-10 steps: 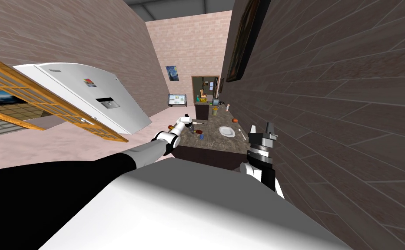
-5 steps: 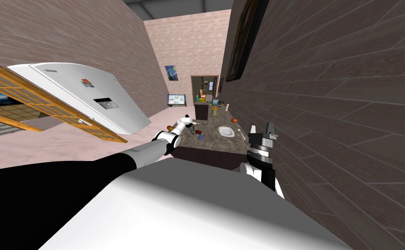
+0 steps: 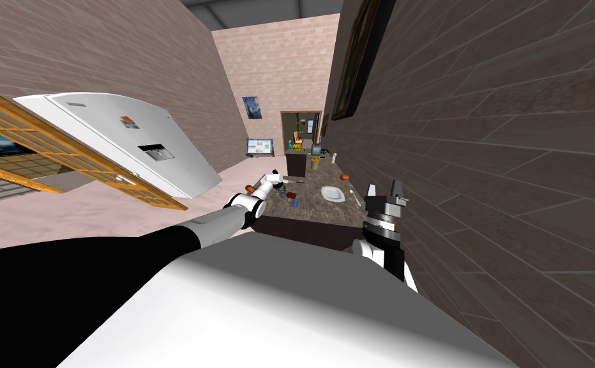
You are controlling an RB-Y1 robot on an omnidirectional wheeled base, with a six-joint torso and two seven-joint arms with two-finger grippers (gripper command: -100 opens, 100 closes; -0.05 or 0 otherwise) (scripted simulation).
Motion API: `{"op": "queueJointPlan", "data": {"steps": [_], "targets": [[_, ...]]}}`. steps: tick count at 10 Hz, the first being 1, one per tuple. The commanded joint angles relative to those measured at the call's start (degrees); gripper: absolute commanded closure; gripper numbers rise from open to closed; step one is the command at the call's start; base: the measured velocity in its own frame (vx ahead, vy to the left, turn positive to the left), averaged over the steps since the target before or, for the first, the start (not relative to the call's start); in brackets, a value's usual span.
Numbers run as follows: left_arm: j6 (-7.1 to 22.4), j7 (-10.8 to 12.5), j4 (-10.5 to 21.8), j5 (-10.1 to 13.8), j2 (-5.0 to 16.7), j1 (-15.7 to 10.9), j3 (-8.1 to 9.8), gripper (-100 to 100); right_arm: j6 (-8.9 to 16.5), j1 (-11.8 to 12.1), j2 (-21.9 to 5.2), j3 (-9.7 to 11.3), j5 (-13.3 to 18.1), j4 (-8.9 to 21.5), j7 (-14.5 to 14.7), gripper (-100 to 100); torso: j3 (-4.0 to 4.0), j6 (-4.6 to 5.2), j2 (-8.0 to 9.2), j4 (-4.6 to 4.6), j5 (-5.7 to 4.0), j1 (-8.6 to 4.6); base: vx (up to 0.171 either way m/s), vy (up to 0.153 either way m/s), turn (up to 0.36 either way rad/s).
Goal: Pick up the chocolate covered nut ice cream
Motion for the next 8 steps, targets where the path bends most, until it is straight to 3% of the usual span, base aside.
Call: {"op": "queueJointPlan", "data": {"steps": [1, 3, 4, 5, 7, 8], "targets": [[0.00, 0.00, 0.00, 0.00, 0.00, 0.00, 0.00, 100, 0.00, 0.00, 0.00, 0.00, 0.00, 0.00, 0.00, 0, 0.00, 0.00, 0.00, 0.00, 0.00, 0.00, 0.000, 0.000, 0.000], [0.03, -0.04, 0.02, 0.00, -0.03, 0.03, -0.02, 100, 0.00, 0.00, 0.00, 0.00, 0.00, 0.00, 0.00, 0, 0.00, -0.02, -0.02, 0.02, 0.00, 0.02, 0.000, 0.000, 0.000], [0.04, -0.05, 0.02, 0.00, -0.04, 0.03, -0.03, 0, 0.00, 0.00, 0.00, 0.00, 0.00, 0.00, 0.00, 0, 0.00, -0.02, -0.02, 0.02, 0.00, 0.03, 0.000, 0.000, 0.000], [1.91, 0.16, -0.29, 0.40, 0.52, -0.91, 0.00, 100, 0.00, 0.00, 0.00, 0.00, 0.00, 0.00, 0.00, 0, 0.00, -0.02, -0.01, 0.02, 0.00, 0.03, -0.003, 0.004, -0.016], [2.11, 0.30, -0.99, 0.31, 0.48, -0.68, -0.08, 100, 0.00, 0.00, 0.00, 0.00, 0.00, 0.00, 0.00, 0, 0.04, -0.02, 0.03, 0.06, 0.00, 0.04, -0.002, 0.004, -0.007], [2.37, 0.38, -1.12, 0.32, 0.48, -0.74, -0.08, 0, 0.00, 0.00, 0.00, 0.00, 0.00, 0.00, 0.00, 0, 0.02, -0.03, 0.02, 0.03, 0.01, 0.04, 0.000, 0.000, 0.000]]}}
